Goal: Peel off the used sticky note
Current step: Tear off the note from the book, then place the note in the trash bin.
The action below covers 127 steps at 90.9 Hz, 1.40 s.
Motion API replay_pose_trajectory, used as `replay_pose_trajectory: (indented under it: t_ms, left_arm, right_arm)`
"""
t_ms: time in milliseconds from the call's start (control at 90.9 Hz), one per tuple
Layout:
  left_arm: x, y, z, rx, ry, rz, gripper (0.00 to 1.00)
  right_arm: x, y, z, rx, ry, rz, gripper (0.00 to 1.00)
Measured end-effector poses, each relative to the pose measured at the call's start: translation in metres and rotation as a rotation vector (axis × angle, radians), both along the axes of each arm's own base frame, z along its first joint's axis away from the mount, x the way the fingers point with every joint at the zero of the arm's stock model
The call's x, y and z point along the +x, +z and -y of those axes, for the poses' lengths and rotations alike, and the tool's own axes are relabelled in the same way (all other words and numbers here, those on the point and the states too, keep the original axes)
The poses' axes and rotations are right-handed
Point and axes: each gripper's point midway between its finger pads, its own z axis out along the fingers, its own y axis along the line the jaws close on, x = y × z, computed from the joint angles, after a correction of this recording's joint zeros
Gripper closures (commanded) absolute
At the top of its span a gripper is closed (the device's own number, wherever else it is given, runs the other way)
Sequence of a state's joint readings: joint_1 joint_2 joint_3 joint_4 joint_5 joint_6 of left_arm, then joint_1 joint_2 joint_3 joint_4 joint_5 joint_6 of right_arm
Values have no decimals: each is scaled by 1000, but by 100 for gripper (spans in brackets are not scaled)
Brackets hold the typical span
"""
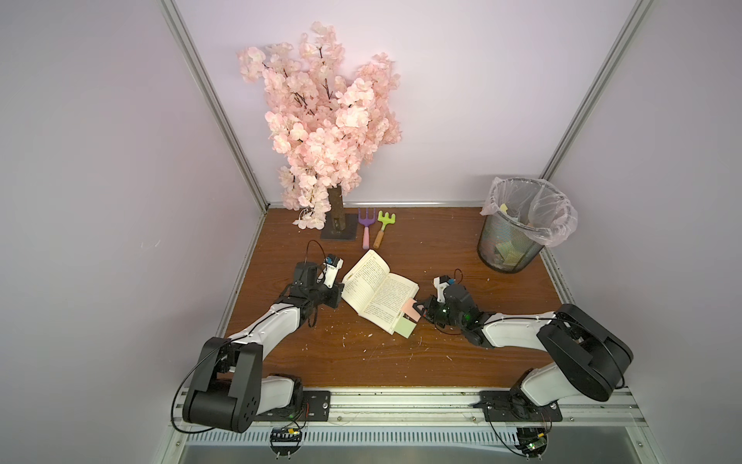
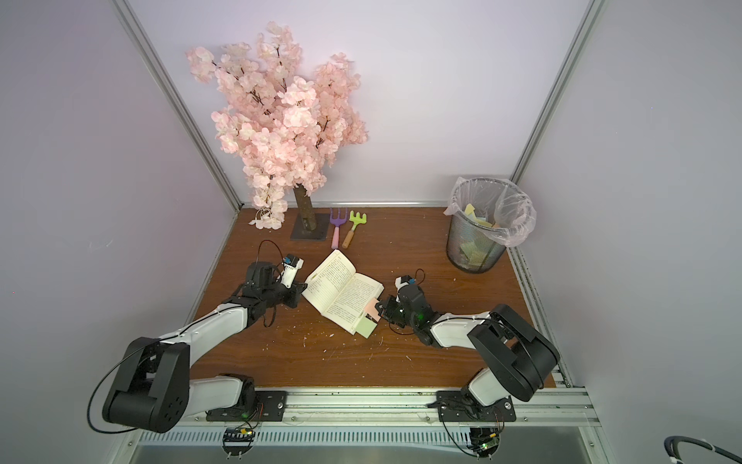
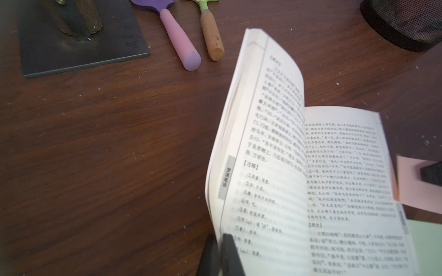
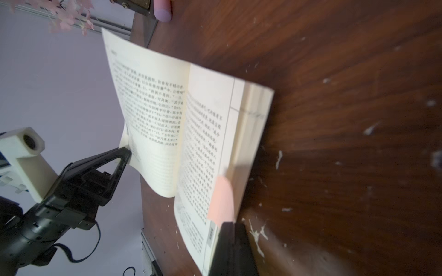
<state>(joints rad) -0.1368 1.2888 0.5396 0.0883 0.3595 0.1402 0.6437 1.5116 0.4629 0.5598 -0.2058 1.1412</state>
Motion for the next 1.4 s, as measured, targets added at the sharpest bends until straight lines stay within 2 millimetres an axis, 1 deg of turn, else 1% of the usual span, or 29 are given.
replay_pose_trajectory:
  t_ms: [121,264,363,429,484,539,605,671,704,770,803,869,936,1035,1189,1266,1332,1398]
  left_arm:
    - [1,1,-2,9,7,6,98]
    - [1,1,-2,12,9,8,98]
    - [1,1,-2,13,8,8,98]
    - [1,2,-2,13,6,11,98]
    - [1,4,-2,13,5,17,98]
    - [1,6,-2,13,4,24,98]
    - [1,7,-2,15,2,29,98]
    - [1,7,-2,16,1,30,98]
    - [1,7,-2,16,0,30,98]
    - [1,7,-2,17,-1,31,98]
    - [1,8,-2,17,-2,32,98]
    - [1,9,-2,17,-3,38,98]
    - [1,11,-2,18,-4,44,98]
    - [1,13,-2,18,-4,51,98]
    - [1,15,-2,17,-5,56,98]
    - [1,15,-2,18,-5,56,98]
    - [1,15,-2,18,-6,56,98]
    - [1,15,-2,19,-6,56,98]
  right_arm:
    - [4,-5,11,-21,-8,-13,100]
    - [3,-7,16,-33,2,-22,100]
    - [5,-1,18,-26,13,-10,100]
    - [8,11,20,-22,20,9,100]
    - [13,26,23,-23,22,46,100]
    - [22,48,25,-21,22,95,100]
    - [34,83,27,-23,23,171,100]
    - [46,123,32,-27,13,254,100]
    - [52,145,36,-31,2,298,100]
    - [62,182,48,-44,-35,369,100]
    - [67,201,58,-56,-65,405,100]
    - [77,231,81,-87,-133,457,100]
    - [86,254,108,-126,-210,489,100]
    - [98,280,153,-198,-341,519,100]
    - [110,309,225,-295,-534,528,100]
    - [118,322,256,-325,-611,534,100]
    - [126,325,279,-350,-664,523,100]
    - [136,320,298,-375,-700,497,100]
